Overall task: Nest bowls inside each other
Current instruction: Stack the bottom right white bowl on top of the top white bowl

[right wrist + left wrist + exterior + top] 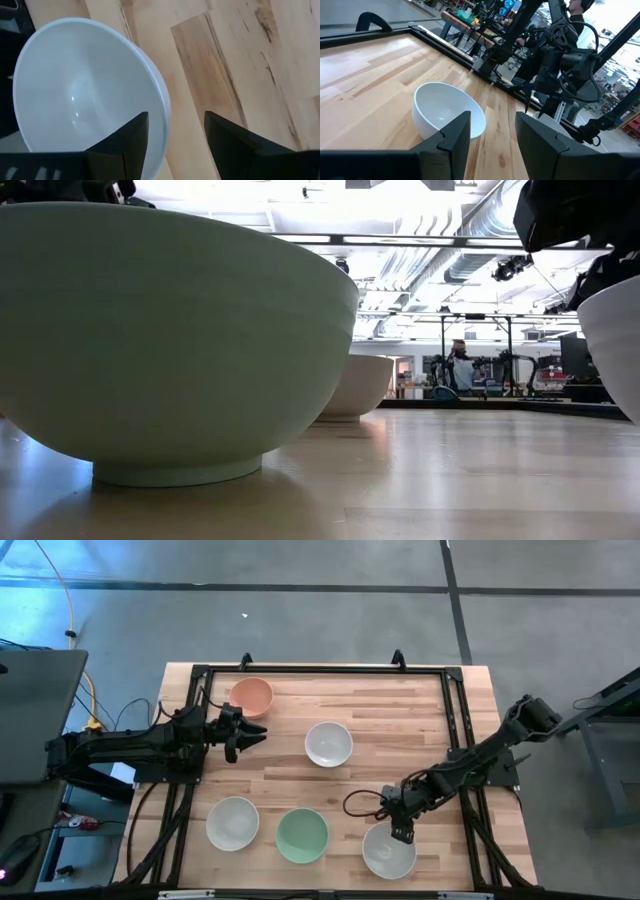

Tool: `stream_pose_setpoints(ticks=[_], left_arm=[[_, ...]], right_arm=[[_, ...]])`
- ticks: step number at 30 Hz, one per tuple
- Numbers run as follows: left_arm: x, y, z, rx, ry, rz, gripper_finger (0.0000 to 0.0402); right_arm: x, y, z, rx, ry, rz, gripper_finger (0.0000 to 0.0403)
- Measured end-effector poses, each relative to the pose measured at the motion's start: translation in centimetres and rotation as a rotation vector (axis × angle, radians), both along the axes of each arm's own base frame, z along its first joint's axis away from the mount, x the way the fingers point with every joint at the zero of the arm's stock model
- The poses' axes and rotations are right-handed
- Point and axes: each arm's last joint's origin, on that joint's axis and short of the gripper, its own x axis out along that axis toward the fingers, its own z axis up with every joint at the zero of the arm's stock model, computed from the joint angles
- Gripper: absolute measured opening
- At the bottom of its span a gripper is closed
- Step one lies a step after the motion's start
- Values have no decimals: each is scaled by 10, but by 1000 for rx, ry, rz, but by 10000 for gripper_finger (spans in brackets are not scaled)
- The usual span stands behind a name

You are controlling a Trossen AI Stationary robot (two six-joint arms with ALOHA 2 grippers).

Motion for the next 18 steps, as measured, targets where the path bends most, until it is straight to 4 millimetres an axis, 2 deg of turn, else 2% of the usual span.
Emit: stream_pose_setpoints(ticks=[15,18], left_arm=[[0,0,0,-8,-2,1,145],[0,0,0,-8,-1,2,145]], right_arm=[[-2,0,-1,4,20,52,185],[-2,0,-1,13,25,50,170]])
